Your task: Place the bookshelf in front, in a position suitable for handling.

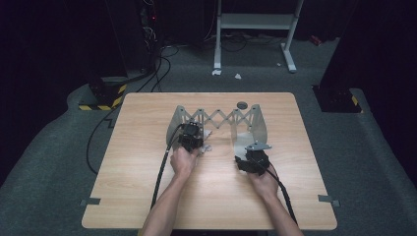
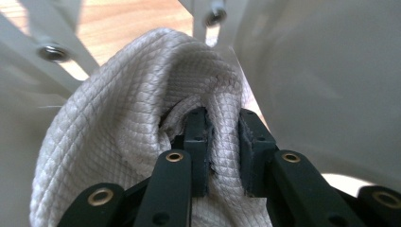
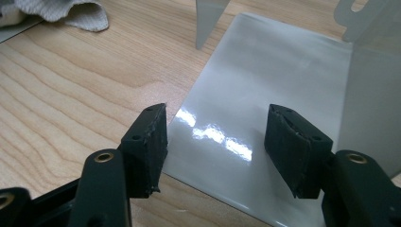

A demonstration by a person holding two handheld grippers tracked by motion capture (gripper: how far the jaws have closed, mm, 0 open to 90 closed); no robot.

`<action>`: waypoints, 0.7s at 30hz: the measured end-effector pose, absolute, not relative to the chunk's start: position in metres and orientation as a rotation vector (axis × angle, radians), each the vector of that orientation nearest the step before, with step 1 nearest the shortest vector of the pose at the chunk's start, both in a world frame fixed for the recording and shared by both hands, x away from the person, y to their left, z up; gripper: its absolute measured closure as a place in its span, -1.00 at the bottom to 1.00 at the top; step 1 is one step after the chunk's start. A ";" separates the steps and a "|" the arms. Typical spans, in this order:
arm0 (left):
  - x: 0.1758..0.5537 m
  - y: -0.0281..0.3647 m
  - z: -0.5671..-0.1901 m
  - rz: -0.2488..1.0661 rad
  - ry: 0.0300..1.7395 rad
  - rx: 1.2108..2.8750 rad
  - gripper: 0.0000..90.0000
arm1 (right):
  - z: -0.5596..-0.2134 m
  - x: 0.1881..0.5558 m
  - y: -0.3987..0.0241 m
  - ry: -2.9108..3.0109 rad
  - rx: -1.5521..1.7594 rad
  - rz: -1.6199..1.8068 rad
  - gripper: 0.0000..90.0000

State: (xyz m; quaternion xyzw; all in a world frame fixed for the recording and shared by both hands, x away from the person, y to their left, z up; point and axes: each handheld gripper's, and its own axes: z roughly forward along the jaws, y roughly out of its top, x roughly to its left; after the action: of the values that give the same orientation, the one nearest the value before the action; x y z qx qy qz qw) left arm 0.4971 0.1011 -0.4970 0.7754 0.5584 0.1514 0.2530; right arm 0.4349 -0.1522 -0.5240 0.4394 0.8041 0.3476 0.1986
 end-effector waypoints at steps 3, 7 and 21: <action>0.485 0.102 -0.496 0.394 1.502 2.133 0.70 | -0.524 0.436 -0.153 2.234 1.234 0.971 -0.02; 0.457 0.111 -0.496 0.351 1.489 2.137 0.70 | -0.524 0.436 -0.153 2.232 1.238 0.970 -0.01; 0.465 0.108 -0.497 0.384 1.521 2.120 0.70 | -0.524 0.436 -0.153 2.230 1.238 0.968 -0.02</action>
State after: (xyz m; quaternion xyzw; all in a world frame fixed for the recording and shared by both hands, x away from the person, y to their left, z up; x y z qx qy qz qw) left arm 0.4651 0.1079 -0.4965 0.7784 0.5585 0.1410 0.2495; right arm 0.4357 -0.1530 -0.5240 0.4442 0.8001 0.3471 0.2053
